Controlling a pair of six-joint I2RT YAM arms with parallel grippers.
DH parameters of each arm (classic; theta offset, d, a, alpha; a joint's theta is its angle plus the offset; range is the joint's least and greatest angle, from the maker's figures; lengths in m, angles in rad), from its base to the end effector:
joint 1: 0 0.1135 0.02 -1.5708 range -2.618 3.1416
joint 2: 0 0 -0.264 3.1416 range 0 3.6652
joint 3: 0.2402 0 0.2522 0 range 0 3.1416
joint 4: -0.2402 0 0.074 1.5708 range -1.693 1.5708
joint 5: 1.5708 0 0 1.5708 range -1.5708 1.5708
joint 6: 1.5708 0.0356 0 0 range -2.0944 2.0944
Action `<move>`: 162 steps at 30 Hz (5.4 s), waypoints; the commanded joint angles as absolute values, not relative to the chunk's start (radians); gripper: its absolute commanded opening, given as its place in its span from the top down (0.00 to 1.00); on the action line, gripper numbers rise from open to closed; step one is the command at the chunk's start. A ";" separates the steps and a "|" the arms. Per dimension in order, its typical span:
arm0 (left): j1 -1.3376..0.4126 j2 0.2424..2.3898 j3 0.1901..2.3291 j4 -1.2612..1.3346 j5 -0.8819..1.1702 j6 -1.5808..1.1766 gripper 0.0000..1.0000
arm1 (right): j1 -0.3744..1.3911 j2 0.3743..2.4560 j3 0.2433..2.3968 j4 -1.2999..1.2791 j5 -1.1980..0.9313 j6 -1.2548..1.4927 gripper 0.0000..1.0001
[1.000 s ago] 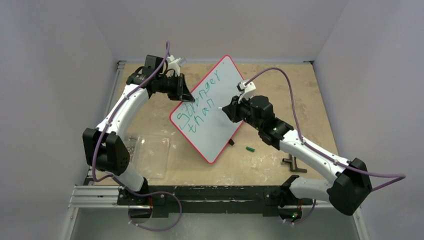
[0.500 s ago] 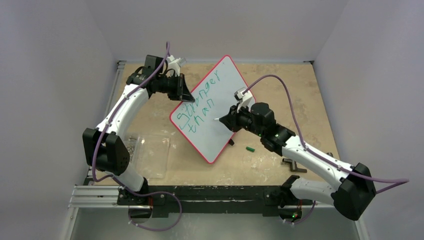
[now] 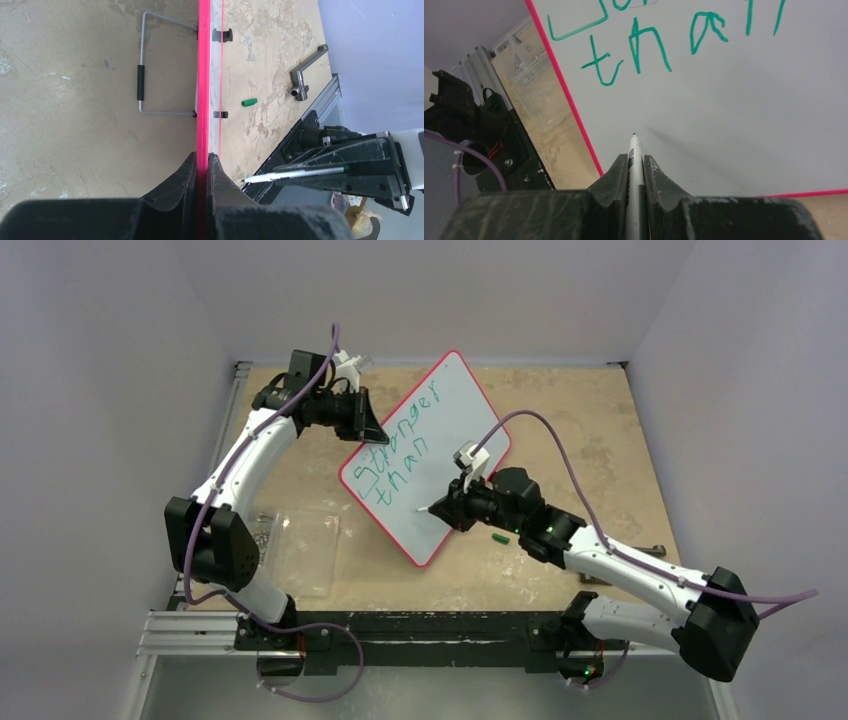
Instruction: Write a sentence on the whiteboard
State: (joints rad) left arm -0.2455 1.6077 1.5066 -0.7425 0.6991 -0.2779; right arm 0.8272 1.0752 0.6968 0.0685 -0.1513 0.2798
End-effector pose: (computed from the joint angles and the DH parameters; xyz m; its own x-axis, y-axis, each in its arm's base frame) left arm 0.3308 -0.1065 0.3367 -0.8617 -0.0006 -0.5074 0.3792 0.6638 -0.6447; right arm 0.1641 0.1863 0.2777 -0.4262 -0.0601 -0.9026 -0.7357 0.6036 0.3072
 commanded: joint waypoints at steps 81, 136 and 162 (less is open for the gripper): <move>-0.178 1.635 1.496 -0.695 0.552 -0.239 1.00 | 0.892 1.191 0.586 0.307 -0.126 0.261 1.00; -0.178 1.611 1.498 -0.690 0.582 -0.250 1.00 | 0.891 1.252 0.706 0.231 -0.003 0.221 1.00; -0.178 1.614 1.498 -0.690 0.580 -0.250 1.00 | 0.891 1.268 0.771 0.207 0.012 0.229 1.00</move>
State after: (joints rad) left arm -0.2039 1.6379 1.4780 -0.7113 0.7174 -0.2684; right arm 0.8902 1.2472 0.7071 0.1905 0.0063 0.2424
